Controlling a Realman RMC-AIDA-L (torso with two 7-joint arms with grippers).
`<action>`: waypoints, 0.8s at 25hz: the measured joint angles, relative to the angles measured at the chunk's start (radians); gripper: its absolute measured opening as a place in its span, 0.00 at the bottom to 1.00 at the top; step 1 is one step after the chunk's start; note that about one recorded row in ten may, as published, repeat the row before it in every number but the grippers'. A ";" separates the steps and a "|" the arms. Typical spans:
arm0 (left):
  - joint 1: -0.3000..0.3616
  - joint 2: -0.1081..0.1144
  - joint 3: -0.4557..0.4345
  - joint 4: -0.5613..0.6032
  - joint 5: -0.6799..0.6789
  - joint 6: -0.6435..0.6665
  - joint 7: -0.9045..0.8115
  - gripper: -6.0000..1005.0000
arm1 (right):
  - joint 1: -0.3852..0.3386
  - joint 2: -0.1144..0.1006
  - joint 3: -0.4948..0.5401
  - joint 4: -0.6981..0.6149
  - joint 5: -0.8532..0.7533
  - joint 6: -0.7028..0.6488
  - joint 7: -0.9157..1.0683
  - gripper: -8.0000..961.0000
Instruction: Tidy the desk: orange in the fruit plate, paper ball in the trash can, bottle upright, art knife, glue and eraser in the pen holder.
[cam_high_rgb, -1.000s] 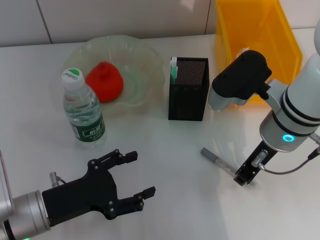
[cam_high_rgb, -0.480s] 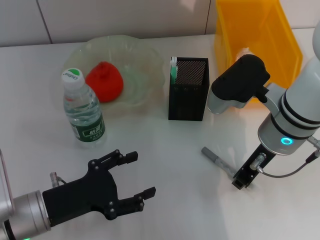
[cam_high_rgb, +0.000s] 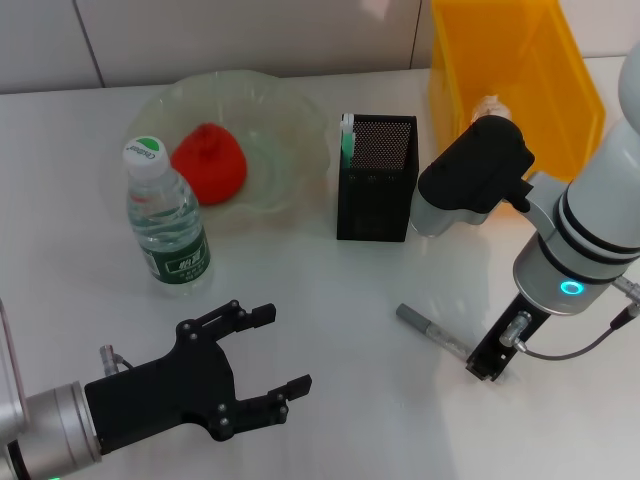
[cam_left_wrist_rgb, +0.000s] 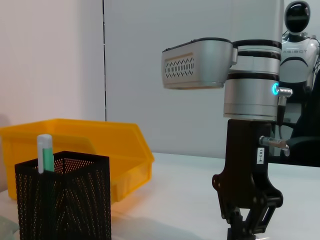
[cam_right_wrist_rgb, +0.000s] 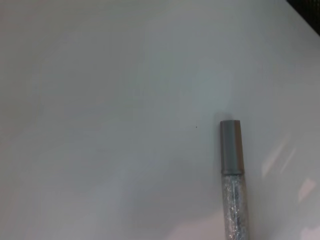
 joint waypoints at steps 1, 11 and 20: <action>0.000 0.000 0.000 0.000 0.000 0.000 0.000 0.83 | -0.002 0.000 -0.002 -0.007 0.000 -0.005 0.000 0.17; 0.000 0.000 0.000 0.000 -0.002 0.005 0.000 0.83 | -0.060 -0.006 0.047 -0.436 -0.201 -0.186 -0.090 0.15; -0.002 -0.003 0.000 0.002 -0.007 0.007 0.000 0.83 | -0.091 -0.007 0.157 -0.705 -0.246 -0.190 -0.376 0.16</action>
